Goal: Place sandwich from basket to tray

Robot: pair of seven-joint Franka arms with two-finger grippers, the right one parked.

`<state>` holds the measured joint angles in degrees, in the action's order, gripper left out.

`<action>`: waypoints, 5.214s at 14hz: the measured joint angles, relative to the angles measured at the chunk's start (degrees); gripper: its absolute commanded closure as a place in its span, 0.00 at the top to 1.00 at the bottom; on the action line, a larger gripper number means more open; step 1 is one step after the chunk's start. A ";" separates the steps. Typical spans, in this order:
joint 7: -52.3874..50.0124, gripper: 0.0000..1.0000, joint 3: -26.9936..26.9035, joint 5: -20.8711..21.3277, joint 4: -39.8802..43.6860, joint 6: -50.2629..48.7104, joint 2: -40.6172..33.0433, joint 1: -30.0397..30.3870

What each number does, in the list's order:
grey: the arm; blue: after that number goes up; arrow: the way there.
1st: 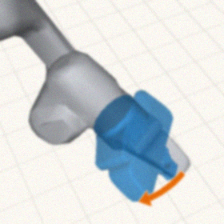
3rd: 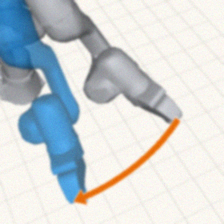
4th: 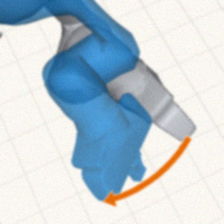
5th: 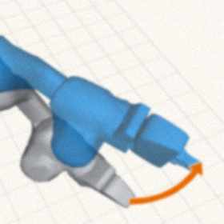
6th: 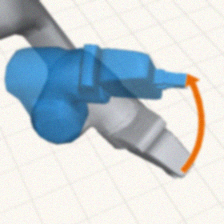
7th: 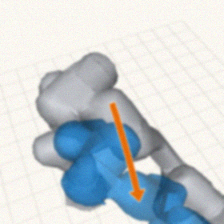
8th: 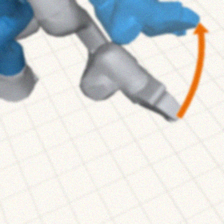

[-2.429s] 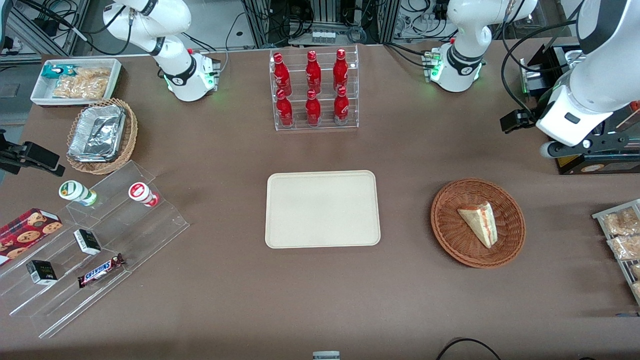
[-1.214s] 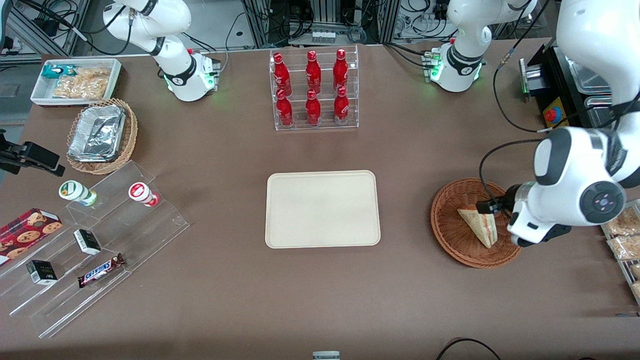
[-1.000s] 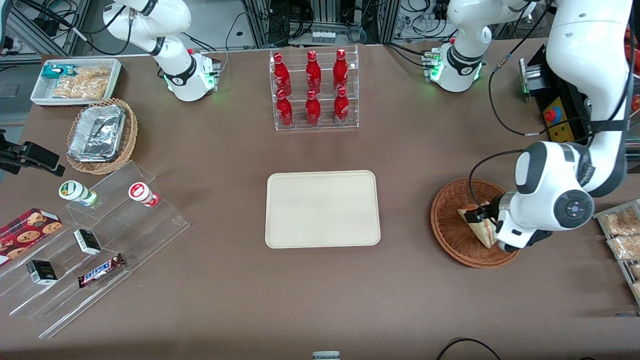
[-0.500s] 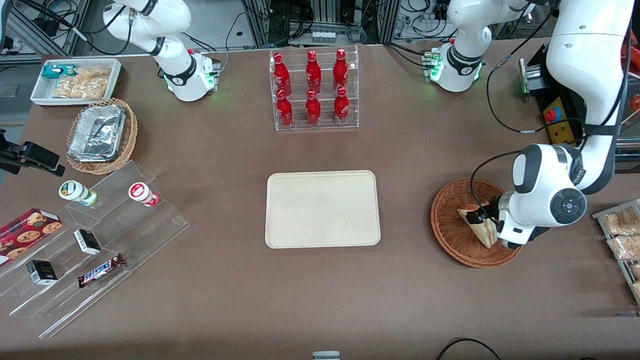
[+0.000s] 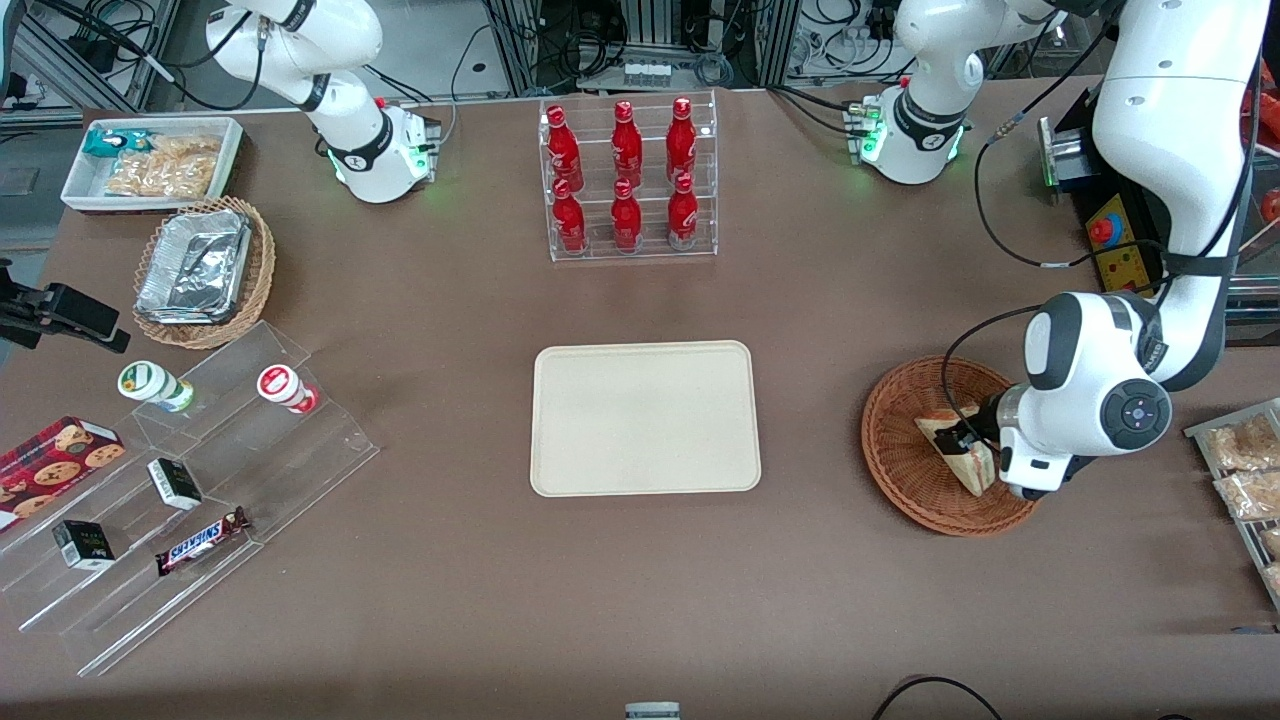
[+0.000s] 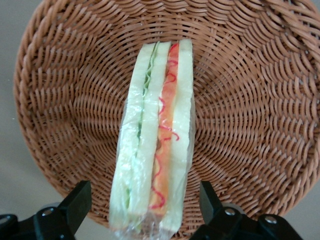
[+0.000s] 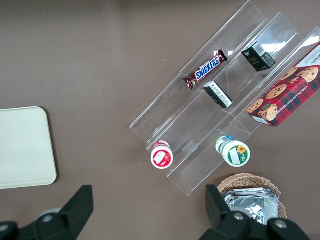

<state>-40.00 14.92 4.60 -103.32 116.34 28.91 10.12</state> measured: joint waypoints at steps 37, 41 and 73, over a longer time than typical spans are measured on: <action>-8.17 1.00 1.48 -0.02 26.86 0.43 17.22 -41.20; -9.87 1.00 -0.67 1.07 28.44 0.41 17.07 -41.18; 31.52 1.00 -12.94 0.46 21.03 -45.32 -26.41 -16.32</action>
<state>-8.48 1.98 5.06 -82.29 71.02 2.49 -6.20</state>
